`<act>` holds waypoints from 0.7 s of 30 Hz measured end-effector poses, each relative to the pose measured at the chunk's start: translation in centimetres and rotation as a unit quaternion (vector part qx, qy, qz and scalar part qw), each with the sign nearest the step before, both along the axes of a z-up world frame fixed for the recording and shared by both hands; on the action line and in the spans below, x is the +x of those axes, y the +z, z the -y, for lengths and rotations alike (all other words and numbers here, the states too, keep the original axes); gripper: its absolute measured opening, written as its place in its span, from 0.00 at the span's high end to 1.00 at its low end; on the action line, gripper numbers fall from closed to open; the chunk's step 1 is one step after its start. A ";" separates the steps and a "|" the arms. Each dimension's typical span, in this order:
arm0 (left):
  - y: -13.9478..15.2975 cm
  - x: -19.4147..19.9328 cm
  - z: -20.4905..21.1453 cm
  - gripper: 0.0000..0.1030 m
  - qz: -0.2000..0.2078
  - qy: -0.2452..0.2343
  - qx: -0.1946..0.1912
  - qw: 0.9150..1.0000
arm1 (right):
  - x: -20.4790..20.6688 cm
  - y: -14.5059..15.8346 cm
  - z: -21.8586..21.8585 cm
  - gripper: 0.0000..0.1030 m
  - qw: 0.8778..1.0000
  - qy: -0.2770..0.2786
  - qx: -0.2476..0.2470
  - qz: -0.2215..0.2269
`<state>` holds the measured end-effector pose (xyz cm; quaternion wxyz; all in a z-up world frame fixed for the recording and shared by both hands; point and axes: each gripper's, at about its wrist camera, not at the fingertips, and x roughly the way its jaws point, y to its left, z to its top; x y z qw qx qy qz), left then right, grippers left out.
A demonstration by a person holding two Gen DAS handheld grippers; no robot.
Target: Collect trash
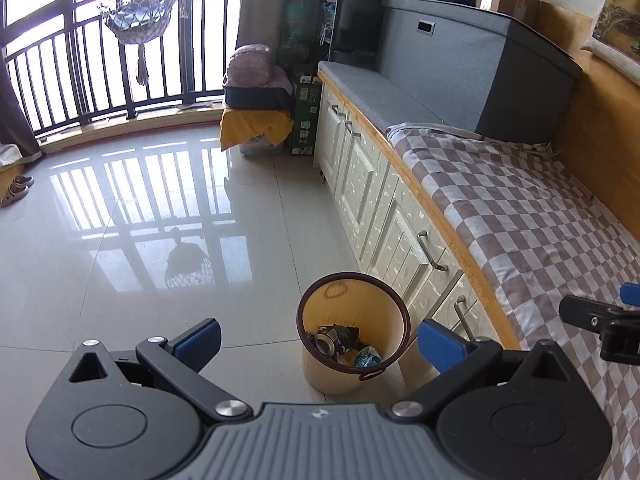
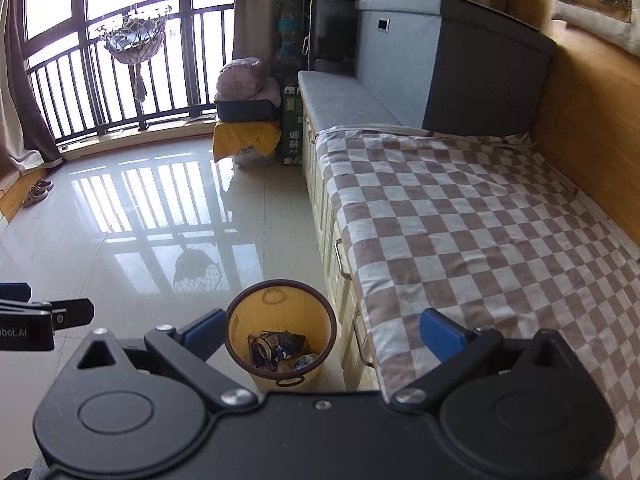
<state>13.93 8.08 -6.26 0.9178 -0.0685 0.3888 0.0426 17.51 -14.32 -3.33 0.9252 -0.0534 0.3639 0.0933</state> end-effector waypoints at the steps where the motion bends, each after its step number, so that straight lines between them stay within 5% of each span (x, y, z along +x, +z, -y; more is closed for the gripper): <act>1: 0.2 -0.3 0.2 0.00 0.003 -0.001 0.003 1.000 | -0.4 0.3 0.2 0.00 1.000 0.000 0.001 0.003; 21: 1.7 -4.7 1.8 0.00 0.036 -0.013 0.012 0.999 | -5.9 1.5 2.6 0.00 1.000 -0.015 -0.006 0.027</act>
